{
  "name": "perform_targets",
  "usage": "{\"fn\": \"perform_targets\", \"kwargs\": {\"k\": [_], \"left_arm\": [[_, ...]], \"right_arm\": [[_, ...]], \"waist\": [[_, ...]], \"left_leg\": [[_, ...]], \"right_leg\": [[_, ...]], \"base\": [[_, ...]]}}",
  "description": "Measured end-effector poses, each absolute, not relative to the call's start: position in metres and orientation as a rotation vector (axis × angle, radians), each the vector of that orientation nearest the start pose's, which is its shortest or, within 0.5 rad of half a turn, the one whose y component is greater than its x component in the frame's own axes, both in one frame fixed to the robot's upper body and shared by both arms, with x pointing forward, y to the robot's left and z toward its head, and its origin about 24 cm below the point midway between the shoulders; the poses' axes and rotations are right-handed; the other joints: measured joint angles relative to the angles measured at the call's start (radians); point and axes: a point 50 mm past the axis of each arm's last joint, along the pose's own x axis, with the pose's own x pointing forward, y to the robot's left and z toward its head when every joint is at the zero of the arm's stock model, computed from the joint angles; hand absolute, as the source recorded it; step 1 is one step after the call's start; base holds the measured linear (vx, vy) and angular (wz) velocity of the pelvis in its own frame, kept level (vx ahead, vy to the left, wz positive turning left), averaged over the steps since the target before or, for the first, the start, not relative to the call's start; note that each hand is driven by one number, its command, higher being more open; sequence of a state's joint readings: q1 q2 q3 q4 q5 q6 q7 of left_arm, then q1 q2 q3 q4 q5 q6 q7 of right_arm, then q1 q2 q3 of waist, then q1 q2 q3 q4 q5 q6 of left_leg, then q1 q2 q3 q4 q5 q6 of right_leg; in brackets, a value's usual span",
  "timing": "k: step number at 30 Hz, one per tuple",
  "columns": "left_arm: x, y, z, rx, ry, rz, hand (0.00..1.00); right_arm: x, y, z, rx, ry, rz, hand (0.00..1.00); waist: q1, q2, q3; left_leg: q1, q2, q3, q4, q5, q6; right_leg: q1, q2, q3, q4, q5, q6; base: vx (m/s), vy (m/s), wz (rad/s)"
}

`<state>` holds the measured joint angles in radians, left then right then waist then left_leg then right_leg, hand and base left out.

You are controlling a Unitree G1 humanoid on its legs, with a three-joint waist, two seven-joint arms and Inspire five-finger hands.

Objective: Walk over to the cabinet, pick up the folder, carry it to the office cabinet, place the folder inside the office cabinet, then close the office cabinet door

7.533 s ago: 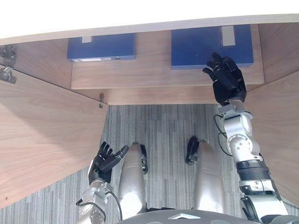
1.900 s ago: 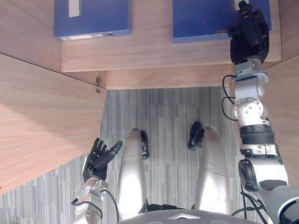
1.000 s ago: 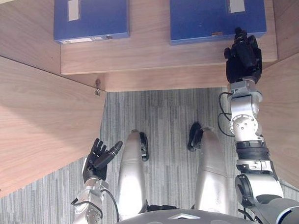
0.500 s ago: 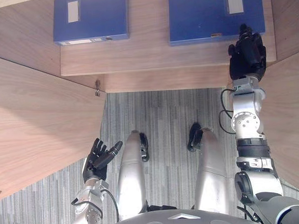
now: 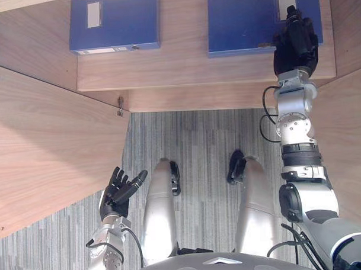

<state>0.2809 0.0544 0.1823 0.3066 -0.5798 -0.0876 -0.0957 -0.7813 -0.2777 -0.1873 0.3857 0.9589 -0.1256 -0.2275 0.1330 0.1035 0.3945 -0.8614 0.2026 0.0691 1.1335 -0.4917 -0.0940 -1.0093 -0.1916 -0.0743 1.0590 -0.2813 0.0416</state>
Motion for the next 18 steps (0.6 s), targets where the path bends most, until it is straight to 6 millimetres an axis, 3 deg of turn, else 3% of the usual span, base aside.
{"fn": "perform_targets", "kwargs": {"k": [18], "left_arm": [[0.1529, 0.2213, -0.0682, -0.520, 0.367, 0.352, 1.00]], "right_arm": [[0.3679, -0.2130, 0.2155, 0.837, -0.451, -0.140, 0.00]], "waist": [[-0.002, 0.000, 0.000]], "left_leg": [[-0.002, 0.001, -0.001, 0.002, 0.001, -0.001]], "right_leg": [[-0.002, 0.001, 0.000, 0.002, 0.000, 0.000]], "base": [[0.00, 0.000, 0.00]]}}
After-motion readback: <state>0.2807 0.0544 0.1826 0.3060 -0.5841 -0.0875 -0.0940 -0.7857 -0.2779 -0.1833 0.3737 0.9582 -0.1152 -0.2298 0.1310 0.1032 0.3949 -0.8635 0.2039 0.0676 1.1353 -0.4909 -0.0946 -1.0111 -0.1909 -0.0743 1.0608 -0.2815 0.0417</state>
